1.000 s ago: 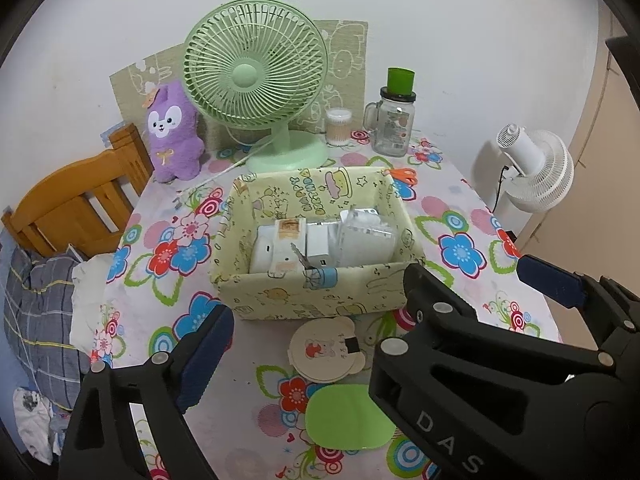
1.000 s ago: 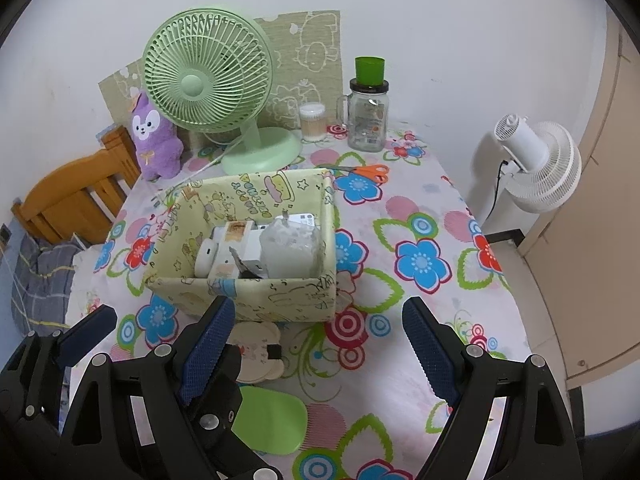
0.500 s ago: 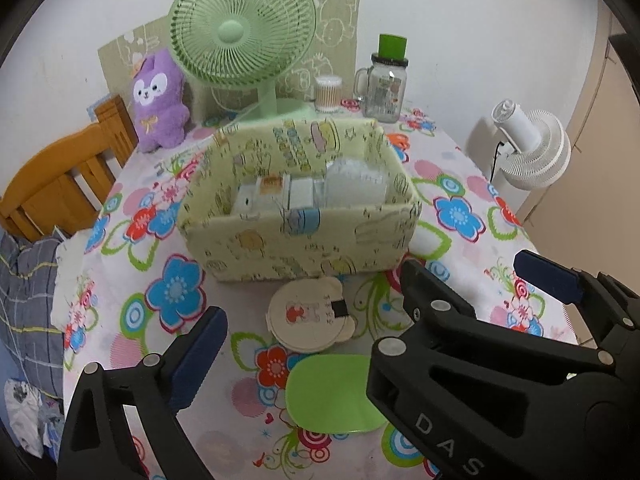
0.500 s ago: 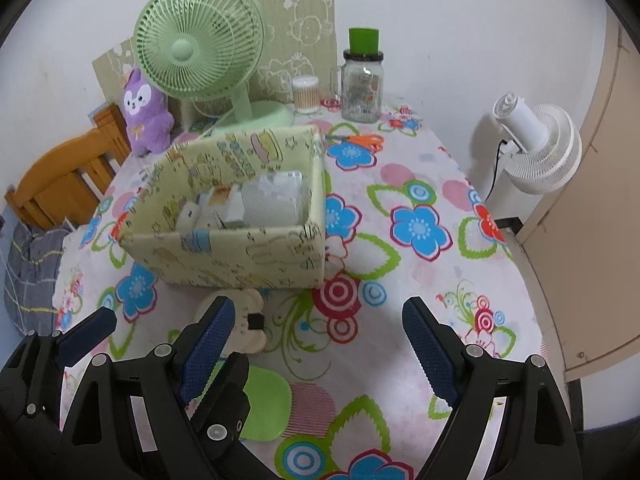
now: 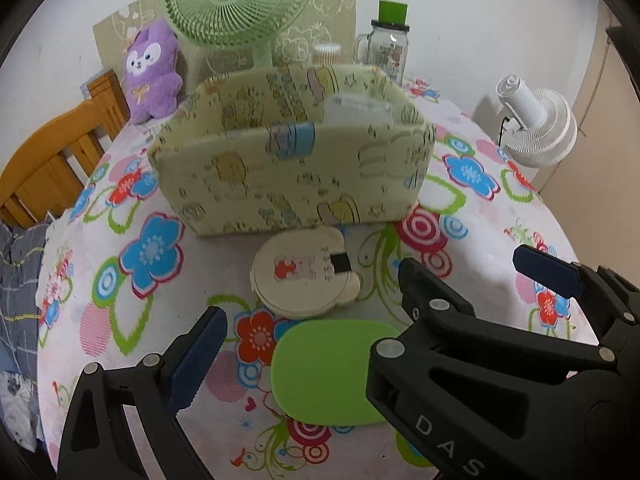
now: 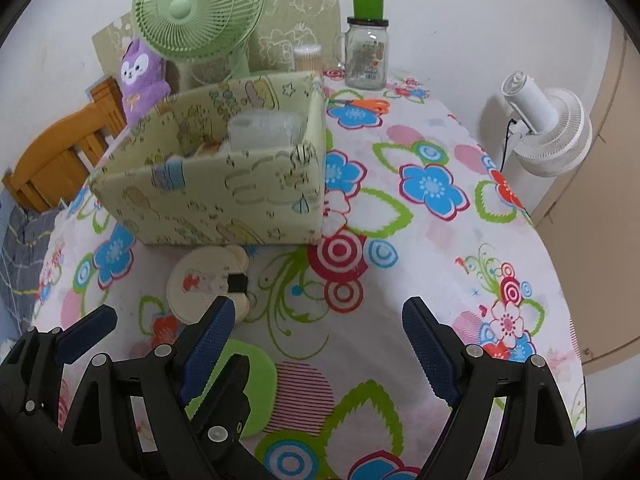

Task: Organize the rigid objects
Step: 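Lower left gripper onto the green oval lid while right approaches the round bear case, then close left on the green lid while right grasps the round cream bear case, then lift the green lid with left while right carries the bear case toward the box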

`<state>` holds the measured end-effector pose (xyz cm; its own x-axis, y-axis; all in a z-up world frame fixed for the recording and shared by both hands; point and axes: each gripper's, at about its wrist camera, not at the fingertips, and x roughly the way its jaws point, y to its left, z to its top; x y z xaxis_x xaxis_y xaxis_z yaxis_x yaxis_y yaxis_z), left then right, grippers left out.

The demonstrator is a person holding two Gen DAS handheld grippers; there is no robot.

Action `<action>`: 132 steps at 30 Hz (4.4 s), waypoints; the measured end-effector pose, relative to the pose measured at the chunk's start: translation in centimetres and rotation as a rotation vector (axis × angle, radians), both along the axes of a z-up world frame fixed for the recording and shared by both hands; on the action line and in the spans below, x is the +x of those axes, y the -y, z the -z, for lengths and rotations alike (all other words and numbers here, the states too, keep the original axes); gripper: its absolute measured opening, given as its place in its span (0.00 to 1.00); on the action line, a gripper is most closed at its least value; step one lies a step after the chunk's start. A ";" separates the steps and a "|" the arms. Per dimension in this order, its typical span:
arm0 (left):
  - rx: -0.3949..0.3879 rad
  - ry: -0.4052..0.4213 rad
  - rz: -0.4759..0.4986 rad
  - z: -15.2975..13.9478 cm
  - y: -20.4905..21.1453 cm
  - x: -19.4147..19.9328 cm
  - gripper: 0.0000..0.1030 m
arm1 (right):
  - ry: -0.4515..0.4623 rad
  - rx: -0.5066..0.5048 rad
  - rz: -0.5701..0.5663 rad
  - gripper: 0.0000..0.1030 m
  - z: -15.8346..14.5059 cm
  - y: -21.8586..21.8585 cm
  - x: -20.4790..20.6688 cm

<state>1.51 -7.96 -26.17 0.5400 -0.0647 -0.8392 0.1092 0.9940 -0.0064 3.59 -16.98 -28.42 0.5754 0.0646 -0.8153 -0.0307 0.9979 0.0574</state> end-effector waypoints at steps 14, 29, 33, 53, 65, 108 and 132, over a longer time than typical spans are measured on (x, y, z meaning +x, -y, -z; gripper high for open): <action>-0.030 -0.041 0.036 3.6 0.4 -1.8 0.96 | -0.030 -0.037 0.006 0.85 3.4 0.4 -2.0; -0.002 -0.032 0.008 5.1 1.0 -1.1 1.00 | -0.068 -0.076 0.019 0.85 5.0 1.1 -1.1; -0.001 -0.025 0.002 5.2 1.1 -1.2 1.00 | -0.073 -0.082 0.012 0.85 5.1 1.1 -0.9; 0.018 -0.025 -0.062 3.4 -3.1 -0.4 0.92 | -0.018 -0.059 -0.090 0.86 3.4 -3.6 0.5; 0.032 -0.051 -0.117 3.6 -7.2 0.9 0.92 | -0.022 -0.033 -0.159 0.86 3.7 -8.2 2.3; 0.010 -0.052 -0.083 2.4 -6.6 1.1 0.92 | -0.027 -0.046 -0.082 0.77 2.6 -6.6 2.2; 0.004 0.048 -0.069 -5.5 -4.7 -0.6 0.92 | 0.074 -0.046 -0.044 0.77 -5.9 -5.0 -0.1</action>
<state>0.89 -3.30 -20.67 0.5829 -0.0223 -0.8123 0.0405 0.9992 0.0017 3.48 -12.01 -22.55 0.6313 0.0552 -0.7736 -0.0774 0.9970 0.0079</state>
